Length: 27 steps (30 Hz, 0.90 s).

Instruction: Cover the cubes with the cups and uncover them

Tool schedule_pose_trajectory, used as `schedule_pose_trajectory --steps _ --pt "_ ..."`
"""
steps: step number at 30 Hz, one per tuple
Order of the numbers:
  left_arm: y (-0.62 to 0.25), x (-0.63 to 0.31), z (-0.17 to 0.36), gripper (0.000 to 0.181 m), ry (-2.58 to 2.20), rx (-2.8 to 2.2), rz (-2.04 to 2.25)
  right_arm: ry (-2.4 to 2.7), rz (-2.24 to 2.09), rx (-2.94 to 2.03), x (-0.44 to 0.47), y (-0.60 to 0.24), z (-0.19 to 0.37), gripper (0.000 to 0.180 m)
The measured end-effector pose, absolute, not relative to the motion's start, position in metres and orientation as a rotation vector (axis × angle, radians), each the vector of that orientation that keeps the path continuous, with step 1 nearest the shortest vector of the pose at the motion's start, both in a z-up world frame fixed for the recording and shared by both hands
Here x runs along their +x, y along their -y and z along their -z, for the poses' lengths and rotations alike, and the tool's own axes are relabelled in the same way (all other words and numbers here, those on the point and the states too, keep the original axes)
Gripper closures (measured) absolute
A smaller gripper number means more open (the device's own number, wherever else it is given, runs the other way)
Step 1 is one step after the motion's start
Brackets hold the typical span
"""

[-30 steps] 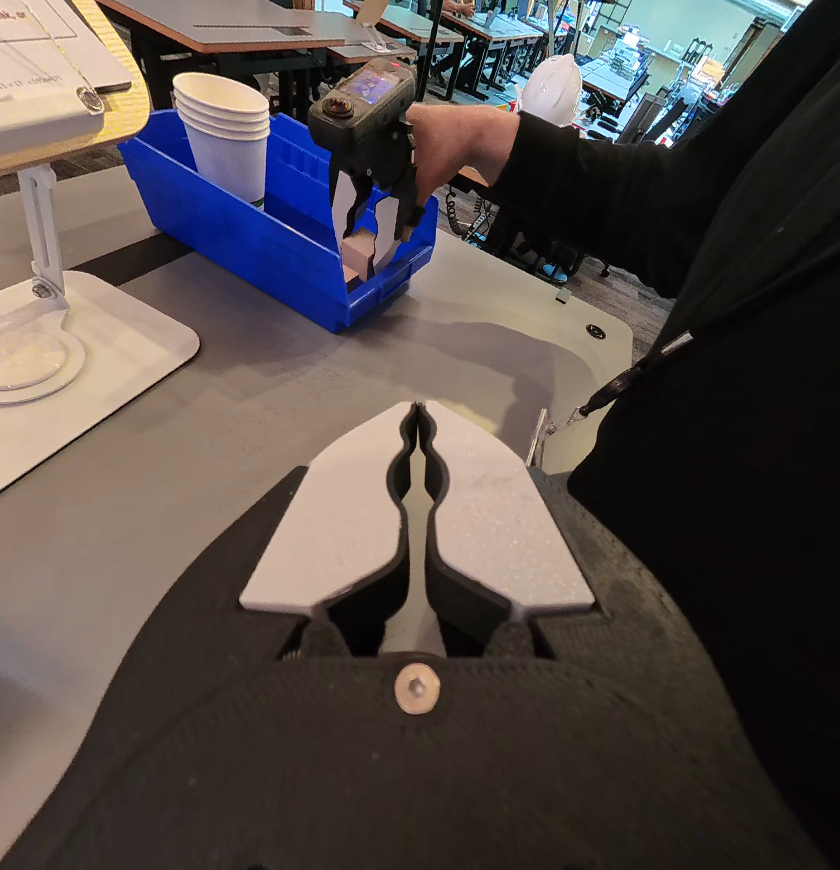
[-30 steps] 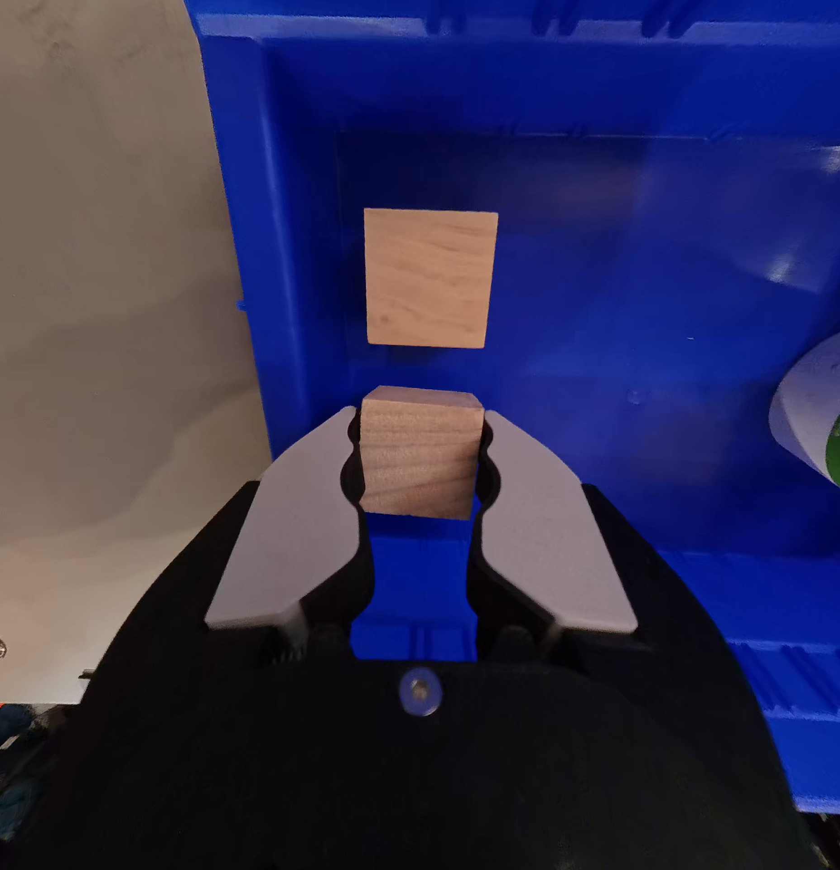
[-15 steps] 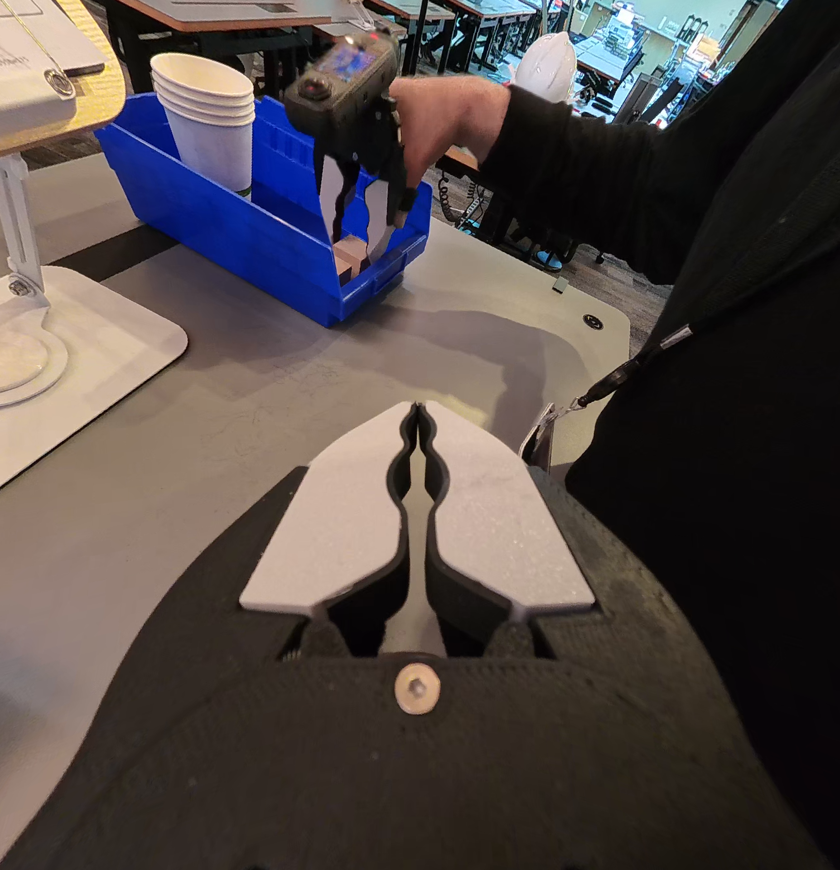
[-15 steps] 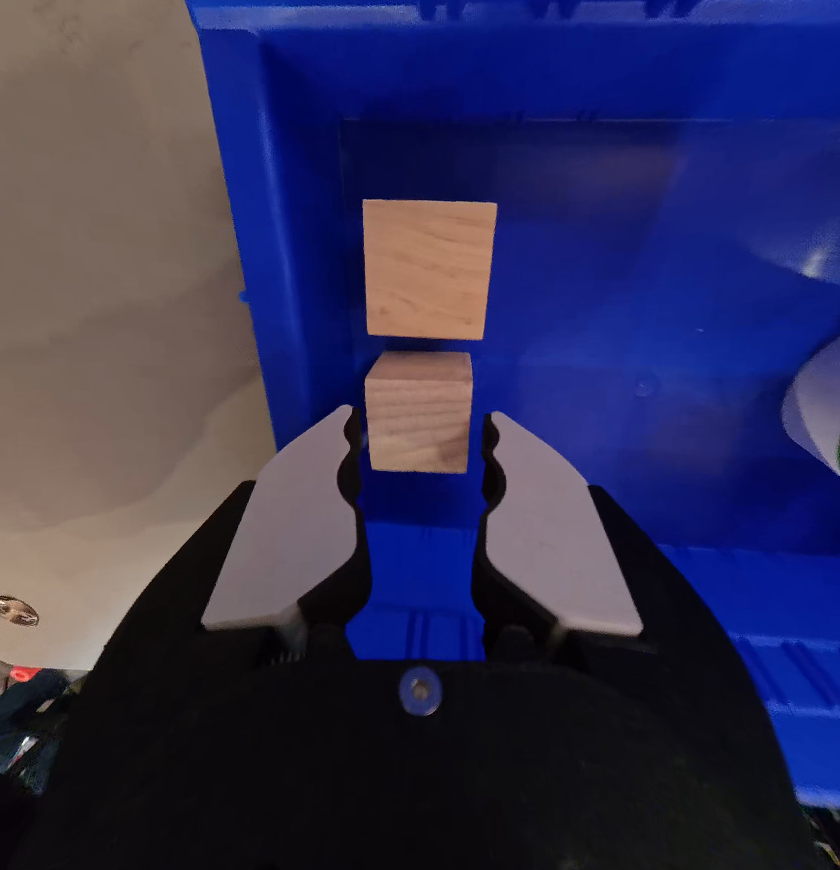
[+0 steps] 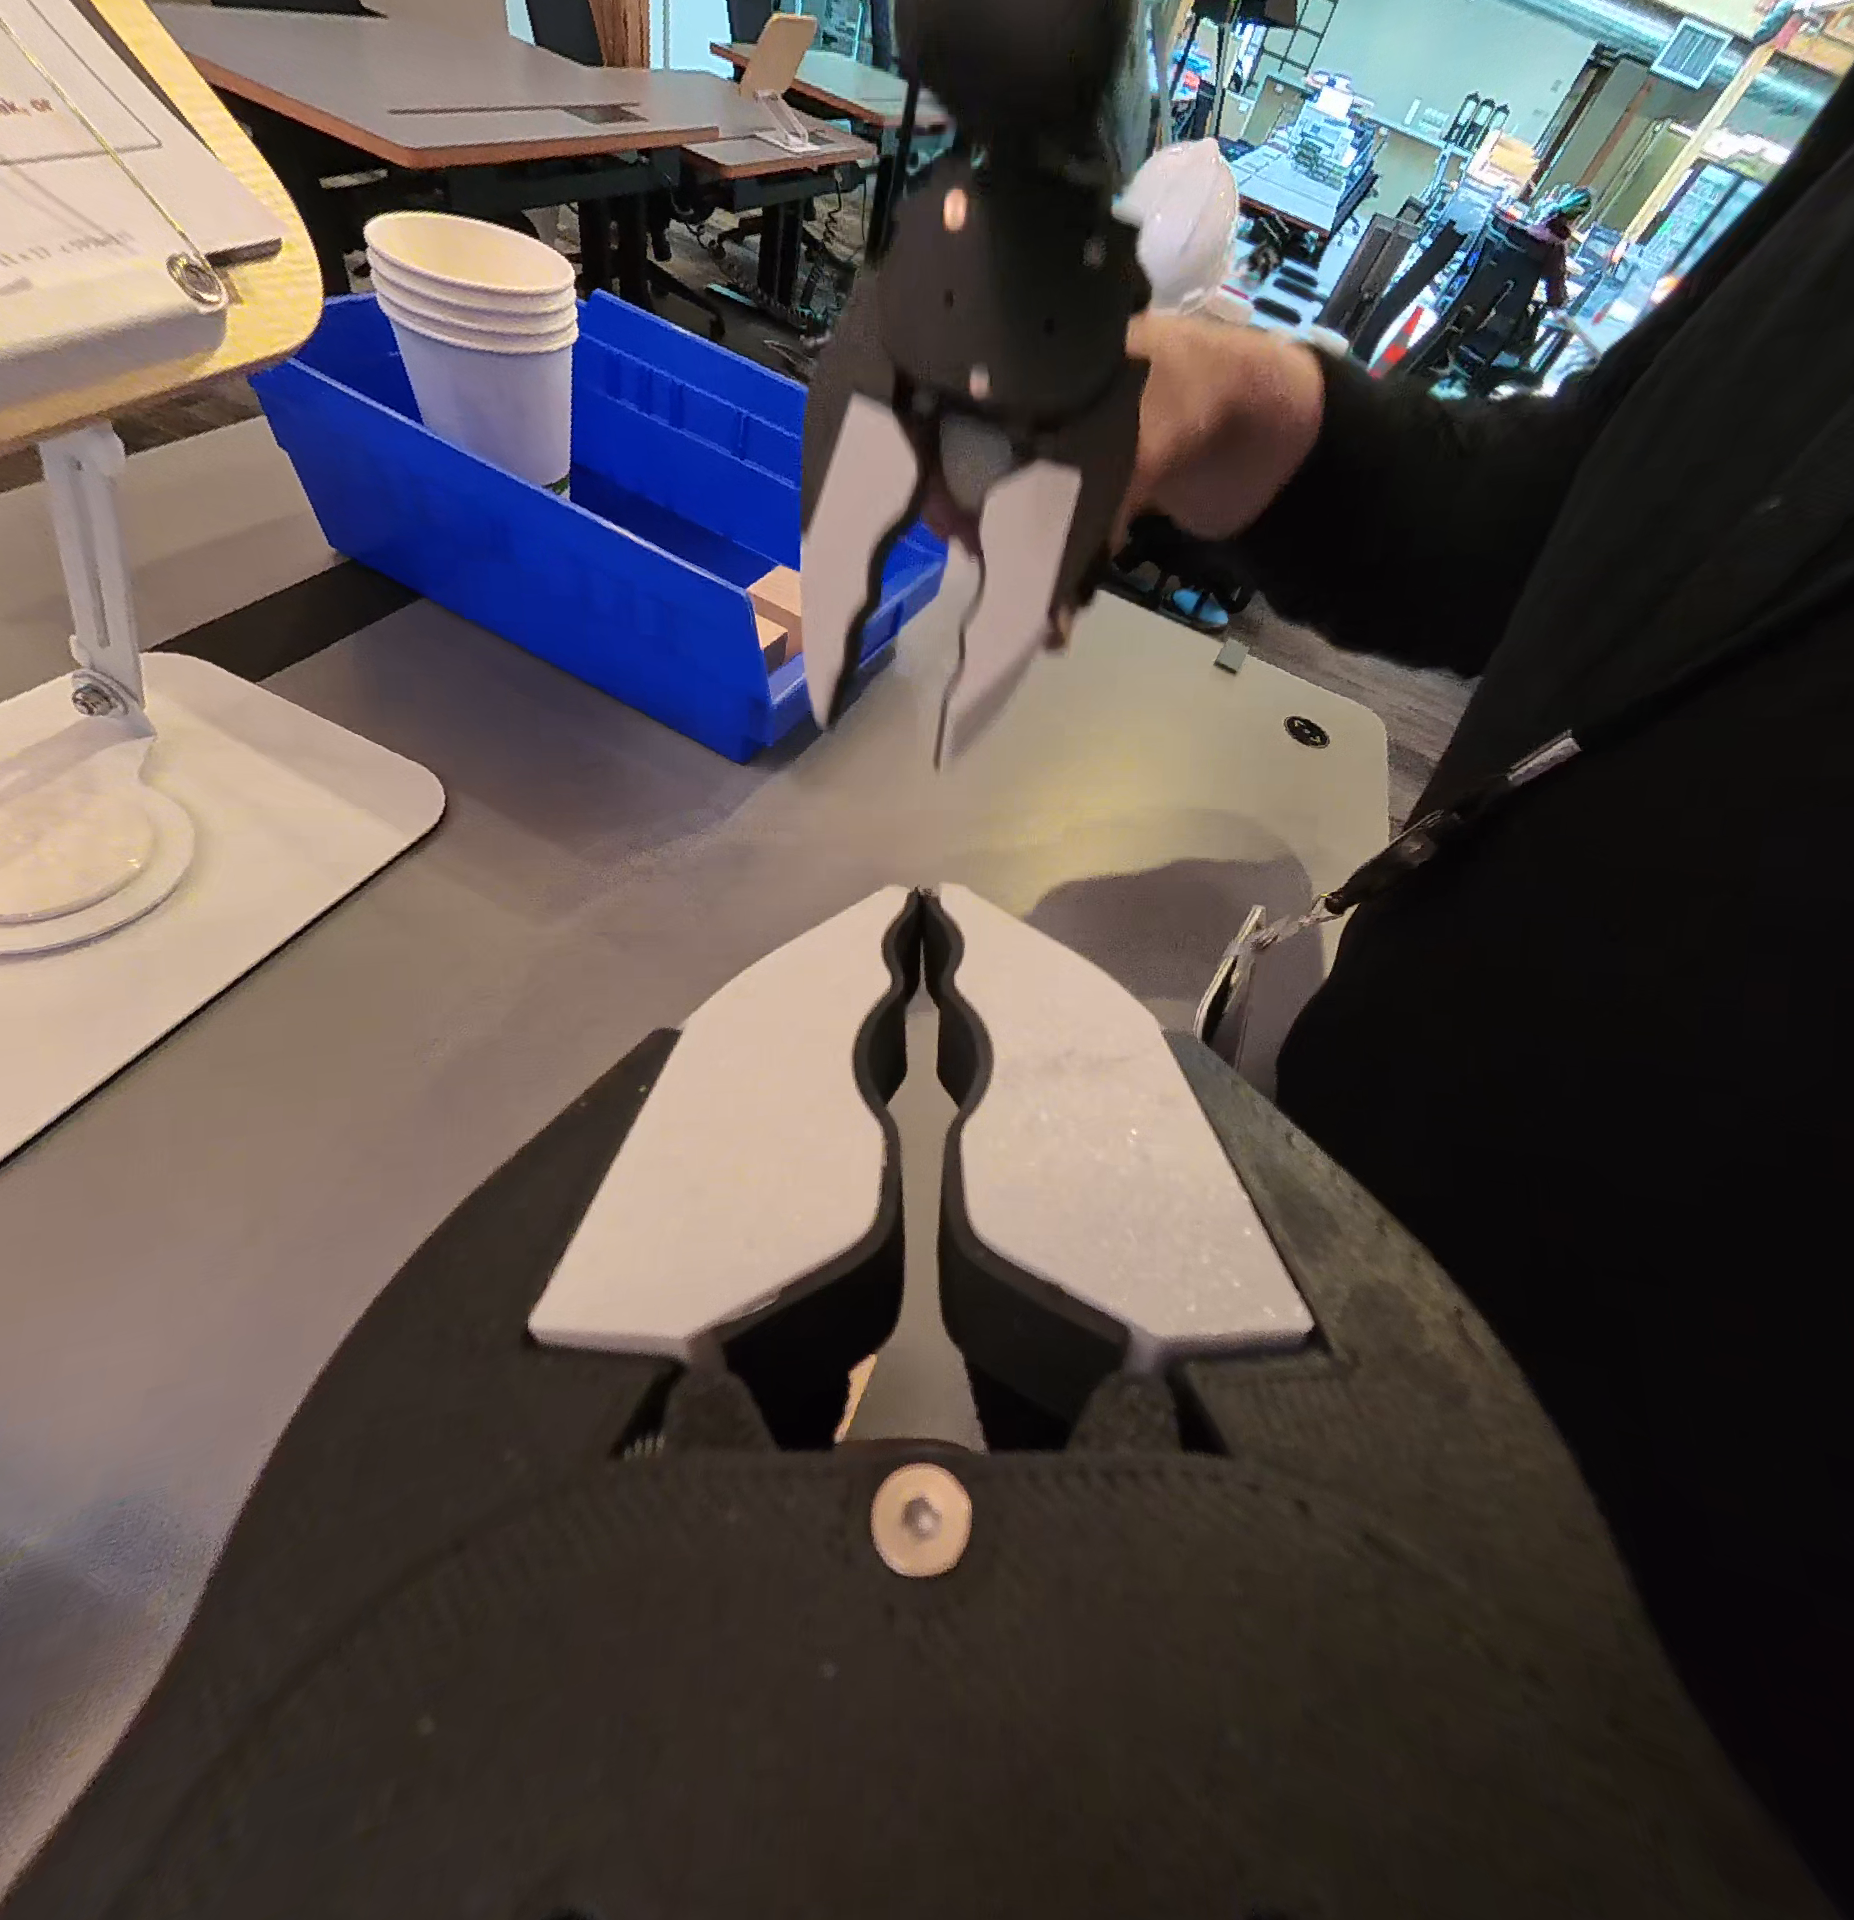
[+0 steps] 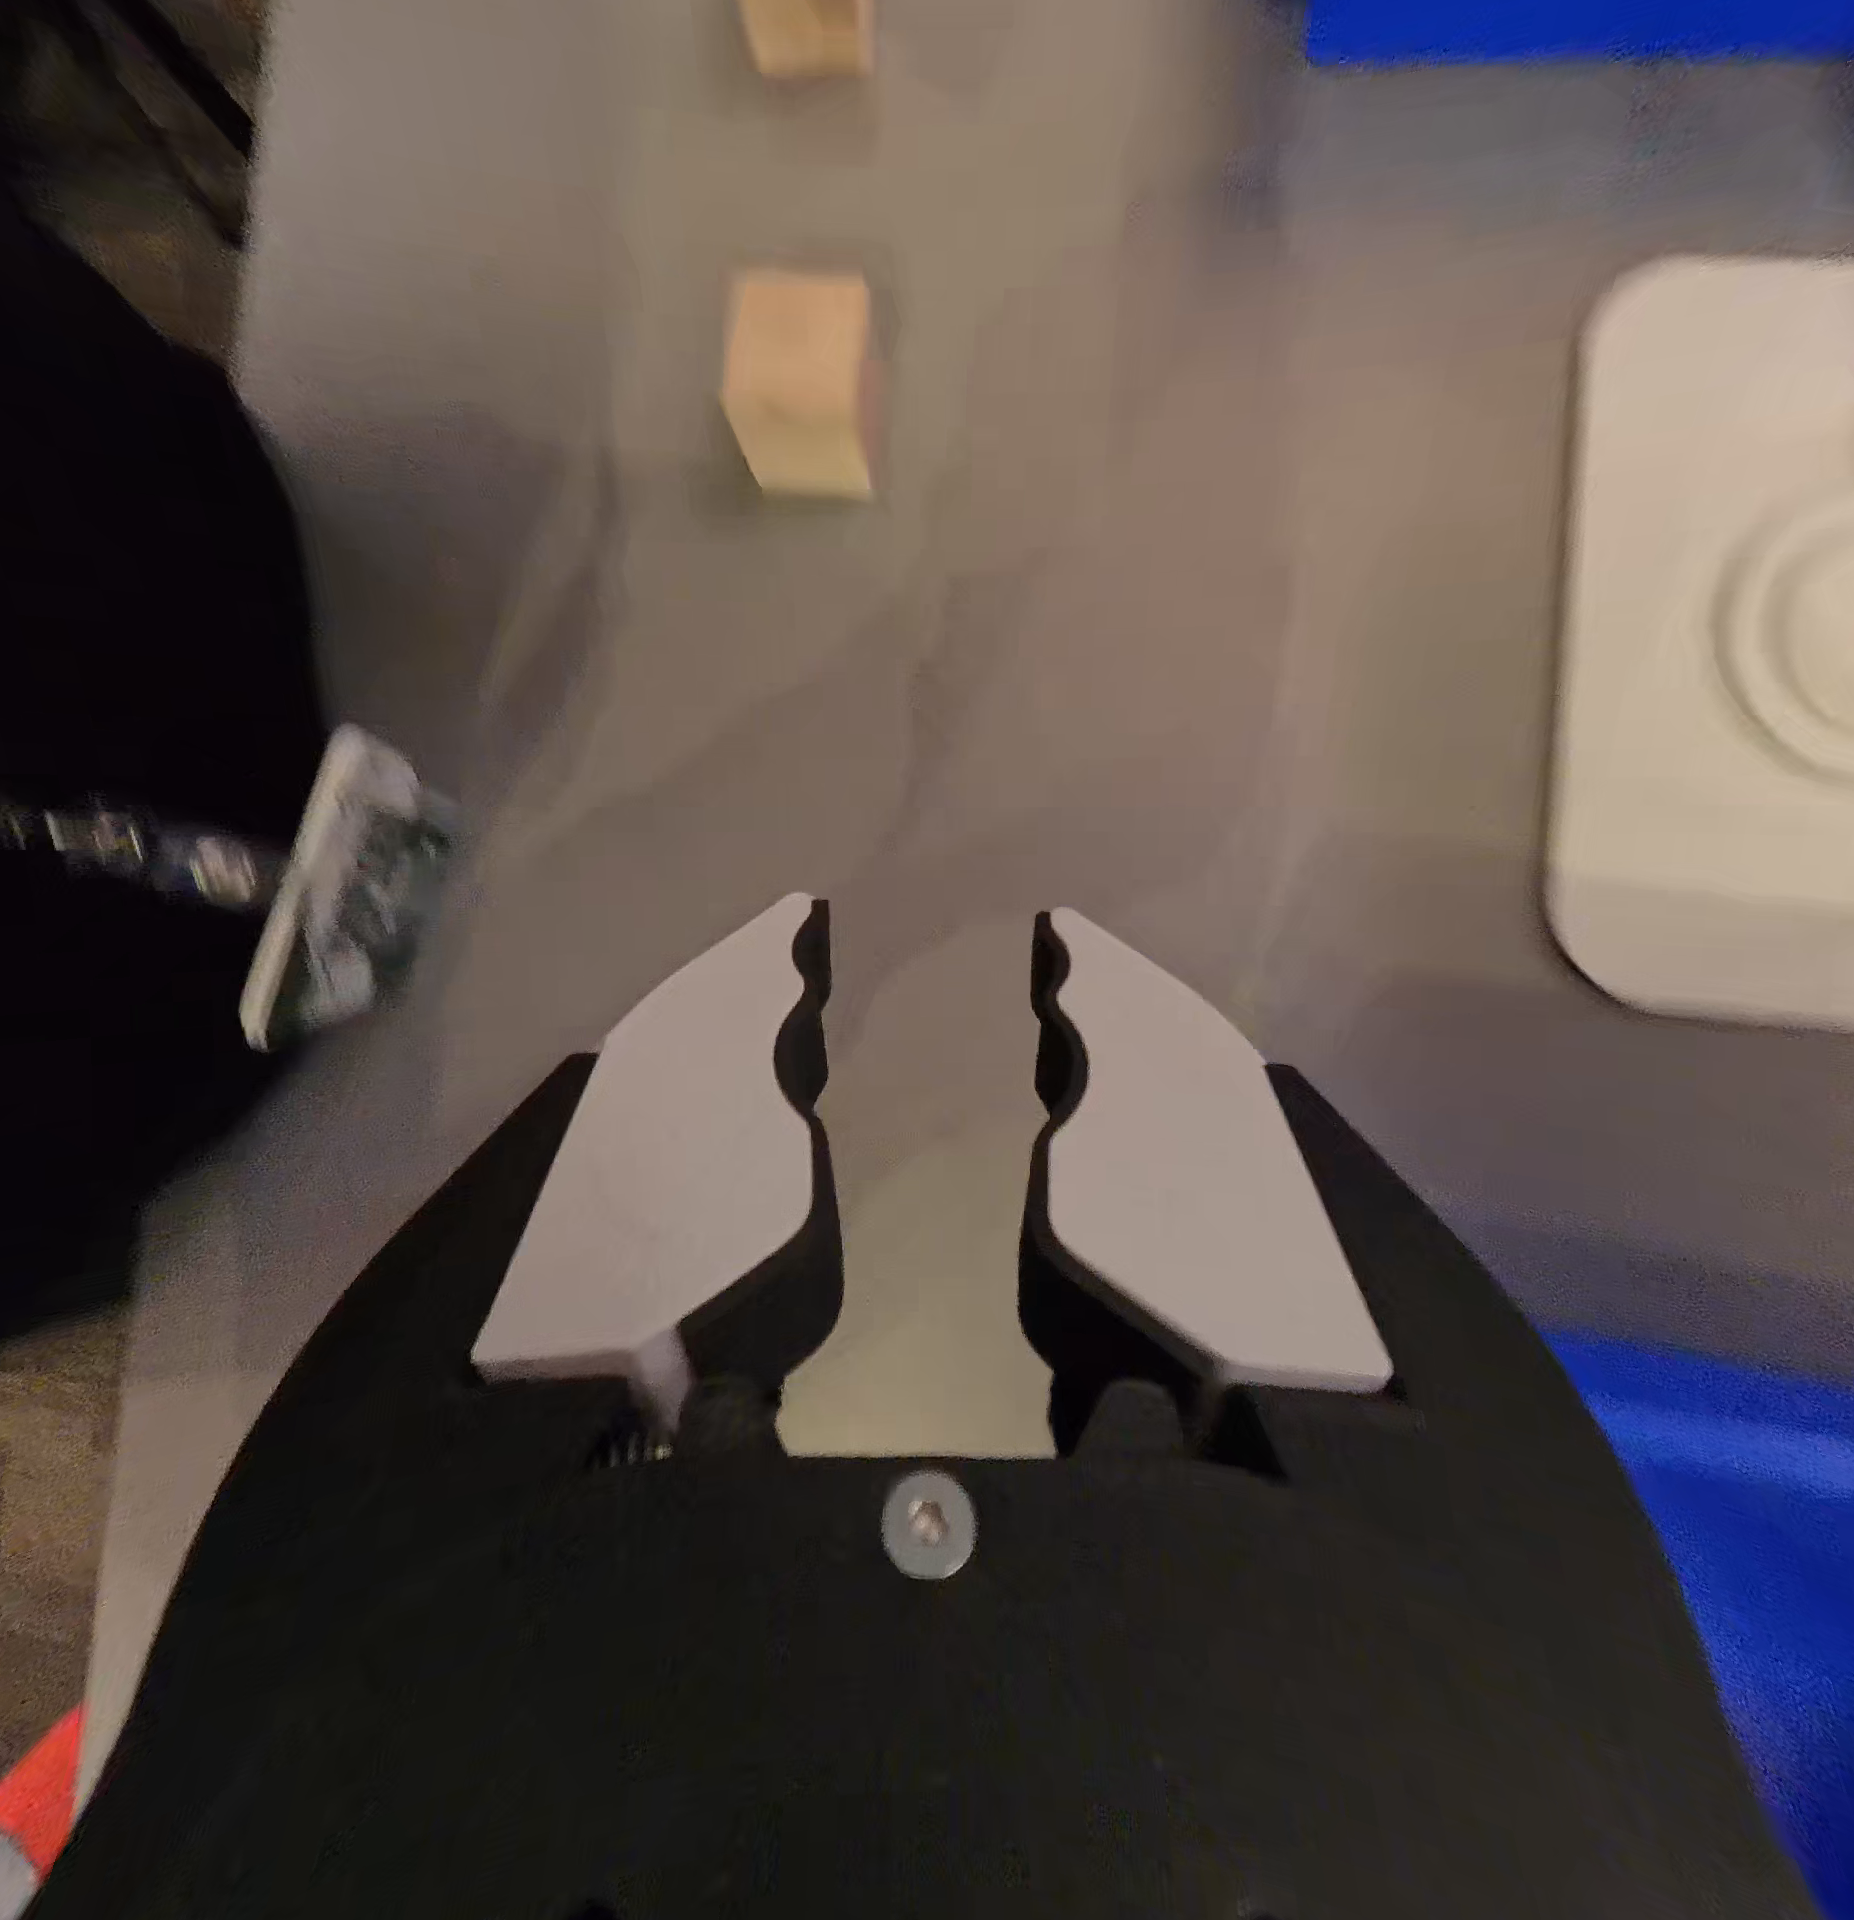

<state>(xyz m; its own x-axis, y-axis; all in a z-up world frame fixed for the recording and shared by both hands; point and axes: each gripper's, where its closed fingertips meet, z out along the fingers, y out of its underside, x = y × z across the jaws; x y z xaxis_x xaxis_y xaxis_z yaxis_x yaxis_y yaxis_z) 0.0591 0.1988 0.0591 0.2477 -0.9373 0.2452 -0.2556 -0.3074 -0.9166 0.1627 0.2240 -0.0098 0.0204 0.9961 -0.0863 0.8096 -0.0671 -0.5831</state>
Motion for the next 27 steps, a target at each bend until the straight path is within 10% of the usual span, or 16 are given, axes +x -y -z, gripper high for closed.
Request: schedule_pose_trajectory --steps 10,27 --pt "-0.192 0.027 -0.063 0.181 -1.053 -1.747 1.043 1.732 -0.821 -1.888 0.030 -0.181 0.073 0.097" --pt "-0.198 0.011 -0.061 0.181 -1.009 -1.763 1.019 1.668 -0.812 -1.917 0.000 -0.193 0.104 0.101"
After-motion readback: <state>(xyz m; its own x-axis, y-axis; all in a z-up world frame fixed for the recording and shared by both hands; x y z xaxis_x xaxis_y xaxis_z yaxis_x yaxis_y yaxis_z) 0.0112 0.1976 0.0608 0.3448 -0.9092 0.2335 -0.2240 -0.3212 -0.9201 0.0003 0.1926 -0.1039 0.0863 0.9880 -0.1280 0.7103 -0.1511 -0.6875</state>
